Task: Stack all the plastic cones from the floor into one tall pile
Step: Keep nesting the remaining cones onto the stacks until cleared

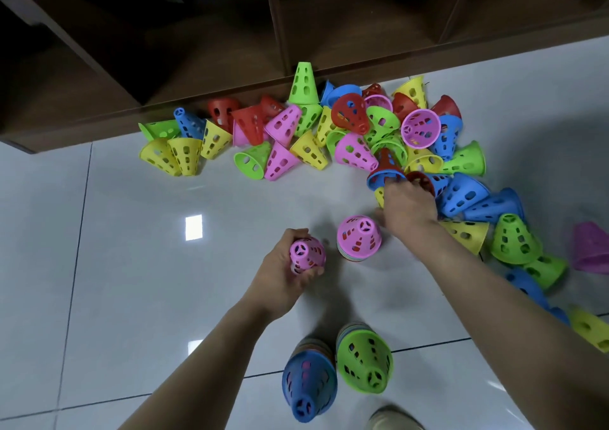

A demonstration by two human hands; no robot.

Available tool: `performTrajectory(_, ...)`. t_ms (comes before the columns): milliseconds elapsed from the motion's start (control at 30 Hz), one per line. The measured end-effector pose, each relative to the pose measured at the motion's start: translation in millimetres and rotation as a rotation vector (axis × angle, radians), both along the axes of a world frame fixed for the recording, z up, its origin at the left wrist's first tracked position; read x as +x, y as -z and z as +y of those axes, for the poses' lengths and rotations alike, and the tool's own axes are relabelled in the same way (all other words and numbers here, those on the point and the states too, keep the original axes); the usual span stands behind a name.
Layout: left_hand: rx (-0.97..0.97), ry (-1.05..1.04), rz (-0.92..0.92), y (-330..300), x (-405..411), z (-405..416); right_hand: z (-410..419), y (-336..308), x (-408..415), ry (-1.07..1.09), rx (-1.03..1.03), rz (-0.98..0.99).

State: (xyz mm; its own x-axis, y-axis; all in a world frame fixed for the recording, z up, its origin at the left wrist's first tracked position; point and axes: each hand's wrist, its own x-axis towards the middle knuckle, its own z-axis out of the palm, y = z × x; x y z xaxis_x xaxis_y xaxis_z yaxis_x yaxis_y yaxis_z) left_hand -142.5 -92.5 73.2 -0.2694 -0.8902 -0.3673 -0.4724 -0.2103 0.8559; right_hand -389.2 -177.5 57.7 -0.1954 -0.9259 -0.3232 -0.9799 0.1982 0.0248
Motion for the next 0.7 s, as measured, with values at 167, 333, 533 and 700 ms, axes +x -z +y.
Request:
performTrajectory(167, 0.014, 0.006, -0.007, 0.0, -0.9, -0.4, 13.3, -27.2, -9.7, 0.210, -0.210, -0.644)
performTrajectory(333, 0.012, 0.007, -0.019, 1.7, 1.0, 0.3, 46.1, -78.8, 5.9, 0.183, -0.558, -1.100)
performTrajectory(533, -0.033, 0.029, -0.060, 4.4, 2.3, -0.3, 72.4, -56.4, 23.7, 0.023, -0.500, -1.096)
performTrajectory(700, -0.093, 0.346, -0.322, 7.8, 38.8, -15.0, 82.9, -26.7, 23.9, -0.076, -0.479, -0.968)
